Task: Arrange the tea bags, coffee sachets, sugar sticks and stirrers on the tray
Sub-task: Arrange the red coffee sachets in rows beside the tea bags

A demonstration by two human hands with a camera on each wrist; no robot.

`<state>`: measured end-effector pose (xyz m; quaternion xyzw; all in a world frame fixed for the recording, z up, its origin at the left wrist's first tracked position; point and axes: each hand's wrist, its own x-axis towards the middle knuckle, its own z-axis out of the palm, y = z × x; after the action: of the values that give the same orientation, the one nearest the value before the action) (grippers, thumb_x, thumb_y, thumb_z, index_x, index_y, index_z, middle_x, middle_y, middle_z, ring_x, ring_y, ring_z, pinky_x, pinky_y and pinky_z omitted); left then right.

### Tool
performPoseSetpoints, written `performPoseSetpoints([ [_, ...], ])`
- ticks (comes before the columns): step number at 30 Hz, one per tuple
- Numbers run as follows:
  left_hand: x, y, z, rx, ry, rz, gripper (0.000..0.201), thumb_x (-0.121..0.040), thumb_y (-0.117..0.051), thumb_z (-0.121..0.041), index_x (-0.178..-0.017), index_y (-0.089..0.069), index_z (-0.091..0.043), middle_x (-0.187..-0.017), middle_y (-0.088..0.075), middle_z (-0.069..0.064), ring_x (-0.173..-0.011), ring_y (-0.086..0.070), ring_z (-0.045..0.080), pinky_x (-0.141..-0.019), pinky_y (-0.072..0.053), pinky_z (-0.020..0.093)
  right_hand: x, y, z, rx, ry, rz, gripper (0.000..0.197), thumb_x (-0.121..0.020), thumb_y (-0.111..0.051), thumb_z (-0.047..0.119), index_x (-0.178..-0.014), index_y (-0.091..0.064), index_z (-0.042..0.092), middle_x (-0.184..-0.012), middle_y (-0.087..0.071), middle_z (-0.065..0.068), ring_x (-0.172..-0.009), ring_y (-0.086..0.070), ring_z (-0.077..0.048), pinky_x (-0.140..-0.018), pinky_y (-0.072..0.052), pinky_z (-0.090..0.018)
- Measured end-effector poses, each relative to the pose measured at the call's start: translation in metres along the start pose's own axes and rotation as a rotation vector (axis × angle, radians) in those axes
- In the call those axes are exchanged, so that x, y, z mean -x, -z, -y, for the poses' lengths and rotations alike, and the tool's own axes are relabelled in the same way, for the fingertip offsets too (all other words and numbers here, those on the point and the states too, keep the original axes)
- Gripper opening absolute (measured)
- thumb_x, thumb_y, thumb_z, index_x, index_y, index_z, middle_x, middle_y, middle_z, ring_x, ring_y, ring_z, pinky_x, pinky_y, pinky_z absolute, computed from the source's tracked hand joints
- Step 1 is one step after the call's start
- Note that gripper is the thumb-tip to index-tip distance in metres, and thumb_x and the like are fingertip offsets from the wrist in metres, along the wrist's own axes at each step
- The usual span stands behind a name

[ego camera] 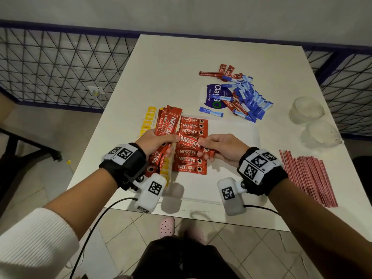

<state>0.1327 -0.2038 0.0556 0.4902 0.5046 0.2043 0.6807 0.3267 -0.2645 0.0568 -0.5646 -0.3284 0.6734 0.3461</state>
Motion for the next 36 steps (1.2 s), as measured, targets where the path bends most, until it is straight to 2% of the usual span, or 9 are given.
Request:
performPoseSetpoints([
  [4,0.006,-0.007,-0.003,0.064,-0.019,-0.008,0.01,-0.084,-0.061,-0.005,-0.077,-0.055,-0.01,-0.044,-0.054,0.0,-0.035,-0.048,0.011,-0.045,-0.047,0.02,0.004,0.001,-0.002,-0.08,0.037,-0.009,0.009,-0.089,-0.056,0.011,-0.086,-0.061,0.004,-0.063,-0.066,-0.006,-0.046,-0.053,-0.006,-0.043,-0.043,-0.014],
  [10,0.01,-0.008,0.008,0.063,-0.024,-0.092,0.01,-0.083,-0.064,-0.006,-0.079,-0.055,-0.009,-0.045,-0.055,0.001,-0.036,-0.048,0.013,-0.043,-0.046,0.02,0.008,0.011,-0.007,-0.187,0.021,-0.034,0.008,-0.088,-0.054,0.0,-0.091,-0.061,-0.001,-0.066,-0.069,-0.009,-0.051,-0.061,-0.008,-0.053,-0.052,-0.015],
  [14,0.012,-0.009,0.025,-0.026,0.009,-0.096,0.012,-0.081,-0.067,-0.012,-0.078,-0.055,-0.012,-0.046,-0.057,-0.001,-0.038,-0.05,0.012,-0.048,-0.047,0.024,0.012,0.011,-0.015,0.015,0.03,-0.148,0.009,-0.084,-0.063,0.006,-0.08,-0.057,0.001,-0.06,-0.066,-0.011,-0.045,-0.058,-0.011,-0.046,-0.049,-0.017],
  [18,0.014,-0.008,0.043,-0.132,0.037,-0.047,0.015,-0.079,-0.07,-0.021,-0.081,-0.056,-0.017,-0.049,-0.059,-0.003,-0.041,-0.053,0.011,-0.054,-0.047,0.026,0.02,0.011,-0.035,0.041,-0.023,-0.145,0.006,-0.086,-0.06,0.005,-0.08,-0.058,0.003,-0.071,-0.061,-0.013,-0.055,-0.058,-0.012,-0.053,-0.052,-0.015],
  [22,0.013,0.007,0.047,-0.237,0.015,-0.035,0.011,-0.082,-0.066,-0.02,-0.085,-0.056,-0.016,-0.054,-0.062,-0.005,-0.043,-0.055,0.006,-0.05,-0.048,0.02,0.029,0.014,-0.057,0.109,-0.111,-0.215,0.006,-0.084,-0.063,0.006,-0.084,-0.062,0.0,-0.055,-0.056,-0.002,-0.045,-0.049,-0.006,-0.046,-0.045,-0.014],
  [26,0.012,0.03,0.046,-0.282,0.01,-0.017,0.016,-0.081,-0.068,-0.022,-0.089,-0.058,-0.013,-0.073,-0.062,0.009,-0.043,-0.054,0.01,-0.053,-0.047,0.026,0.027,0.006,-0.077,0.149,-0.209,-0.274,0.015,-0.08,-0.069,0.009,-0.083,-0.064,-0.005,-0.051,-0.055,-0.005,-0.045,-0.047,-0.01,-0.048,-0.043,-0.018],
  [29,0.014,0.039,0.043,-0.266,-0.001,0.02,0.017,-0.079,-0.068,-0.021,-0.088,-0.056,-0.013,-0.075,-0.062,0.009,-0.042,-0.053,0.009,-0.051,-0.047,0.024,0.02,-0.005,-0.08,0.145,-0.241,-0.302,0.011,-0.077,-0.072,0.008,-0.071,-0.064,0.002,-0.045,-0.057,-0.002,-0.044,-0.049,-0.011,-0.051,-0.047,-0.019],
  [34,0.013,0.046,0.041,-0.31,-0.017,0.066,0.016,-0.08,-0.068,-0.022,-0.087,-0.056,-0.014,-0.075,-0.062,0.008,-0.043,-0.053,0.01,-0.052,-0.044,0.025,0.01,-0.015,-0.075,0.296,-0.306,-0.381,0.018,-0.074,-0.077,0.014,-0.072,-0.062,0.005,-0.061,-0.062,-0.009,-0.053,-0.054,-0.016,-0.062,-0.051,-0.023],
  [36,0.013,0.048,0.041,-0.309,-0.017,0.088,0.014,-0.081,-0.067,-0.021,-0.083,-0.056,-0.014,-0.071,-0.061,0.007,-0.043,-0.052,0.012,-0.054,-0.045,0.026,0.007,-0.016,-0.073,0.375,-0.33,-0.418,0.023,-0.073,-0.078,0.019,-0.077,-0.059,0.005,-0.063,-0.063,-0.008,-0.049,-0.056,-0.013,-0.059,-0.051,-0.02],
])
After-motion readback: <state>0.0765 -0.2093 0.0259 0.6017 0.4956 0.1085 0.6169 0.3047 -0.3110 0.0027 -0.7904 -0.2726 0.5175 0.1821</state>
